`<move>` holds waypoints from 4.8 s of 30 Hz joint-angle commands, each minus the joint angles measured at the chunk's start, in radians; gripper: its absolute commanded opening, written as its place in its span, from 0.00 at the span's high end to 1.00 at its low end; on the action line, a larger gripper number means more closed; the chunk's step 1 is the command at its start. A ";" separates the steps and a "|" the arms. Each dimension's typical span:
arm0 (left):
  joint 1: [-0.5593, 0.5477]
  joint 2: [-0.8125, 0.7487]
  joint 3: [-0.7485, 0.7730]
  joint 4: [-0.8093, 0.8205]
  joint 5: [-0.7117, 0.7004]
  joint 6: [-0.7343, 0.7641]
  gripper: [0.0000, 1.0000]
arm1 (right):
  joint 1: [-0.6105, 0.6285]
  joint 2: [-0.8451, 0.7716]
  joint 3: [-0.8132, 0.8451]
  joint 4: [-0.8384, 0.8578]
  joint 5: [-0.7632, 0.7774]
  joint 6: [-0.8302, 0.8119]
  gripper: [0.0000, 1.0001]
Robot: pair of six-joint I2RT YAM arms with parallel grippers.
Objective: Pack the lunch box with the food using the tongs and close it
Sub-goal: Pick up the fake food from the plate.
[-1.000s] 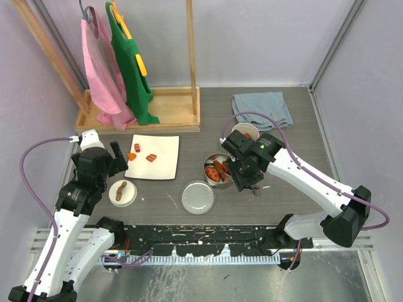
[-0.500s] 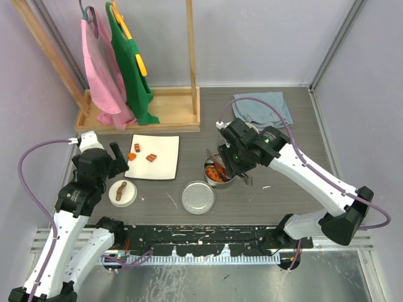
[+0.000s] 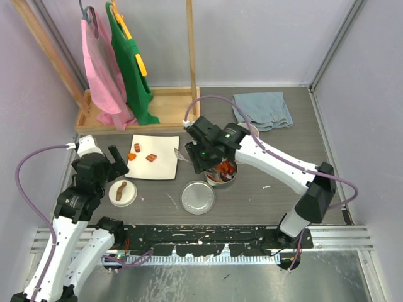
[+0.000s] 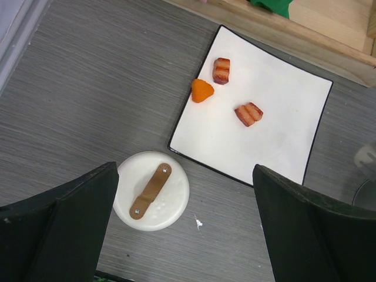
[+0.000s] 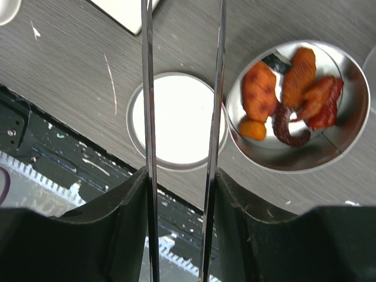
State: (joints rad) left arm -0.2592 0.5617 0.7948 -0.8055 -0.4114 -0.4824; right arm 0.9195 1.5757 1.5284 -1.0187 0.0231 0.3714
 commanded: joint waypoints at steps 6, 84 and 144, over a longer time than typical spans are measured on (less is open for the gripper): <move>0.005 -0.001 0.002 0.030 0.007 -0.003 0.02 | 0.143 0.238 0.277 0.024 0.151 -0.048 0.50; 0.004 -0.041 -0.006 0.030 0.002 0.021 0.02 | 0.157 0.553 0.526 0.025 0.142 -0.104 0.55; 0.004 -0.017 -0.011 0.032 0.013 0.019 0.02 | 0.157 0.416 0.336 0.105 0.098 -0.072 0.50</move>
State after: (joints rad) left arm -0.2596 0.5503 0.7845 -0.8051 -0.3893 -0.4591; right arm 1.0779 2.0239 1.8324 -0.9417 0.1173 0.2947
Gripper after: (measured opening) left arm 0.980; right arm 0.478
